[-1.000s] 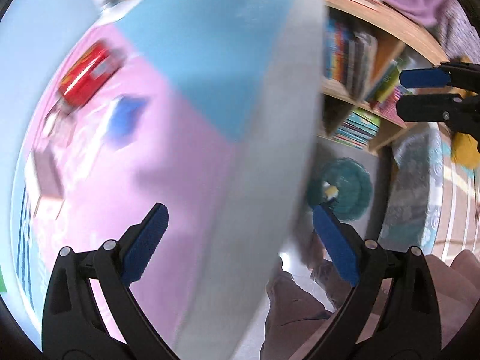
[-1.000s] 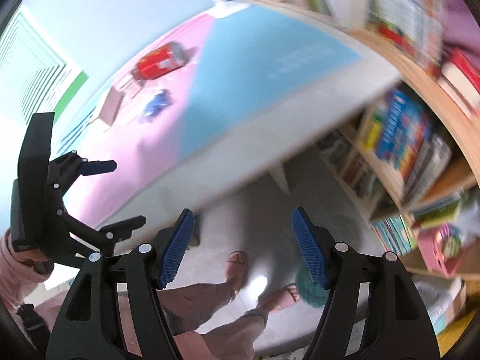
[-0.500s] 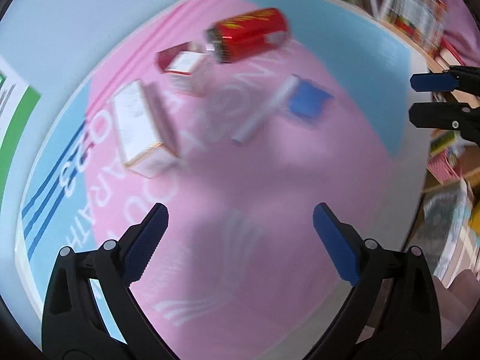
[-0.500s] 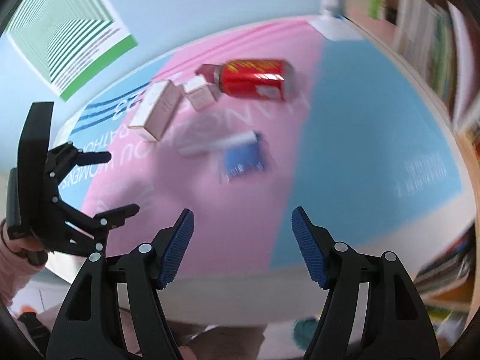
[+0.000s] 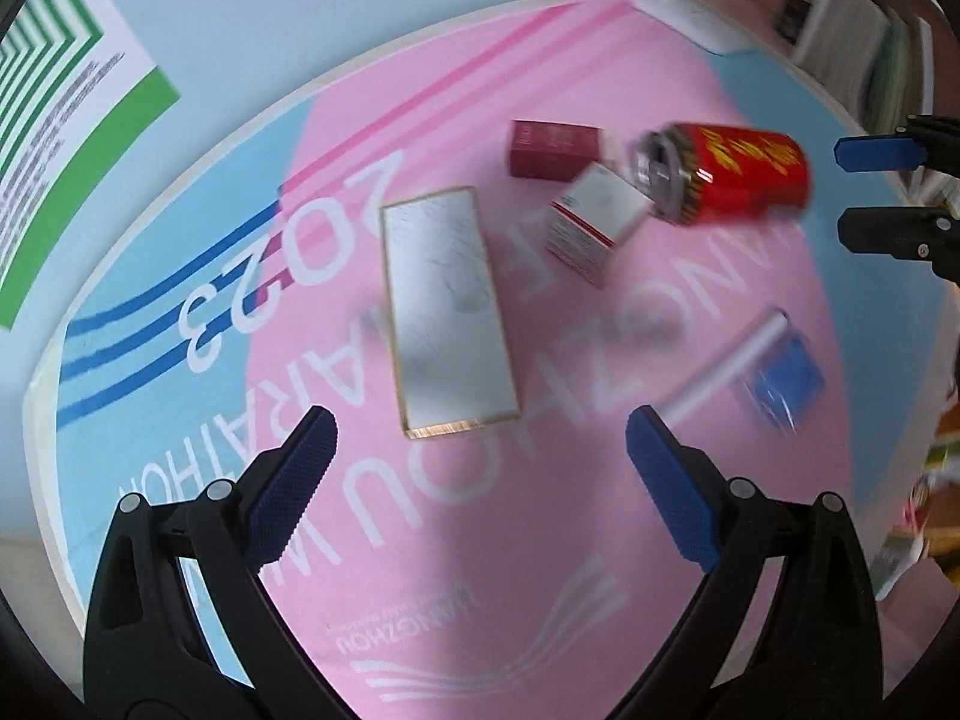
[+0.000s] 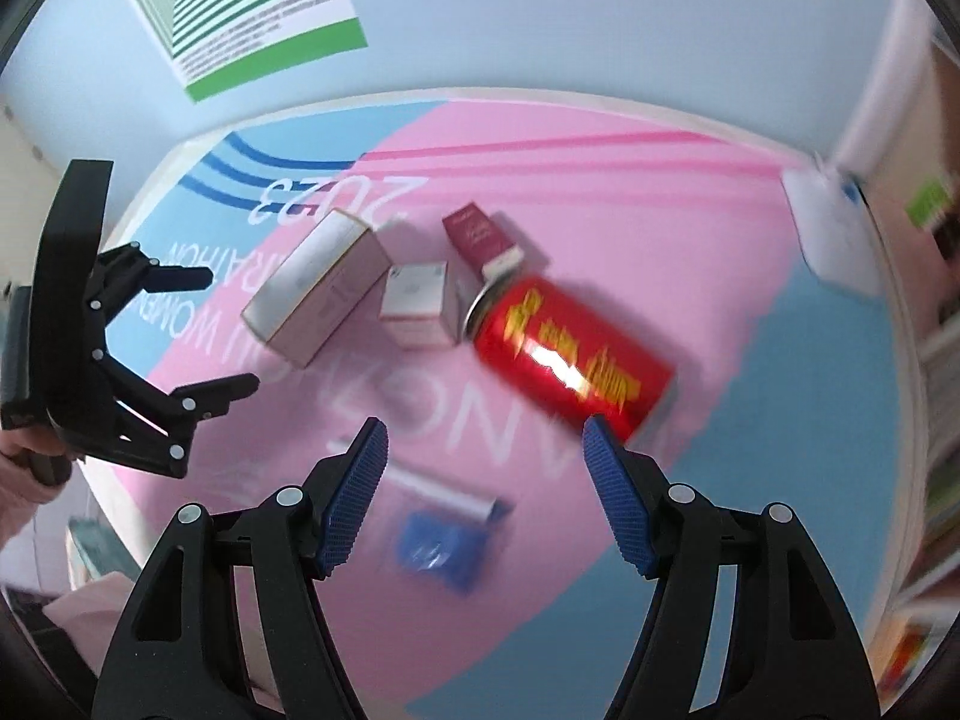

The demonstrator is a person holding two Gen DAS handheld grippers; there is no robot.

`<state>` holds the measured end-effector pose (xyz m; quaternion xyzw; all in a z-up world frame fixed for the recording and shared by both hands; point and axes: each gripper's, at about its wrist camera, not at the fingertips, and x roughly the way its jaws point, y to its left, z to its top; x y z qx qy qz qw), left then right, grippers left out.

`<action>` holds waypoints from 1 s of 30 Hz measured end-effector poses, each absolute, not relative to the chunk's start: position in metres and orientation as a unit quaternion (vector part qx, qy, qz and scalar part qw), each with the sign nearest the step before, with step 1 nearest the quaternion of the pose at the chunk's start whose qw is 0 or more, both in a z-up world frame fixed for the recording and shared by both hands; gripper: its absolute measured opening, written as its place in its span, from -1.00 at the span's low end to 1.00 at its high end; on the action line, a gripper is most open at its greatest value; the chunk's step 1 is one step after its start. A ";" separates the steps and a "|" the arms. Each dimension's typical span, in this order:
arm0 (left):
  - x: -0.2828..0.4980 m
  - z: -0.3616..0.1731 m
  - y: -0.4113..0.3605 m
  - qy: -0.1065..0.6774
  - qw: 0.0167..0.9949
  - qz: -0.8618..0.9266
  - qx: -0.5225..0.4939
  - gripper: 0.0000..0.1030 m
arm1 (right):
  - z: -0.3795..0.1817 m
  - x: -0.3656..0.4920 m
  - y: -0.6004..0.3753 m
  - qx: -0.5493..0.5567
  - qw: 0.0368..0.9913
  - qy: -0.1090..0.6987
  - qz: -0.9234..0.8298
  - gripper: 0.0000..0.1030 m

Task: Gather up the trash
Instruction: 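Grasp the long white floral box with the left tool while the right tool grasps the red can, then carry the floral box and red can toward the wastebasket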

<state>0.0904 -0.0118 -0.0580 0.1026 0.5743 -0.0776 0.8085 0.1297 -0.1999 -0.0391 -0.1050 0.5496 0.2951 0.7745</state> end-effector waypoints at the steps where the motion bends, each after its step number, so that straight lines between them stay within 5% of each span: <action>1: 0.096 -0.060 -0.010 0.578 0.807 -0.072 0.096 0.84 | -0.042 0.140 -0.199 -0.112 0.770 0.550 0.303 0.32; 12: 0.141 -0.092 -0.003 0.615 0.786 -0.039 0.050 0.79 | -0.085 0.195 -0.188 -0.169 0.724 0.570 0.350 0.45; 15: 0.148 -0.106 0.001 0.631 0.774 -0.041 0.036 0.52 | -0.098 0.200 -0.185 -0.176 0.716 0.576 0.354 0.53; 19: 0.151 -0.120 0.005 0.648 0.760 -0.045 0.022 -0.08 | -0.115 0.202 -0.181 -0.174 0.698 0.591 0.365 0.44; 30: 0.132 -0.111 0.013 0.633 0.773 -0.049 0.021 -0.09 | -0.101 0.196 -0.181 -0.155 0.712 0.582 0.361 0.39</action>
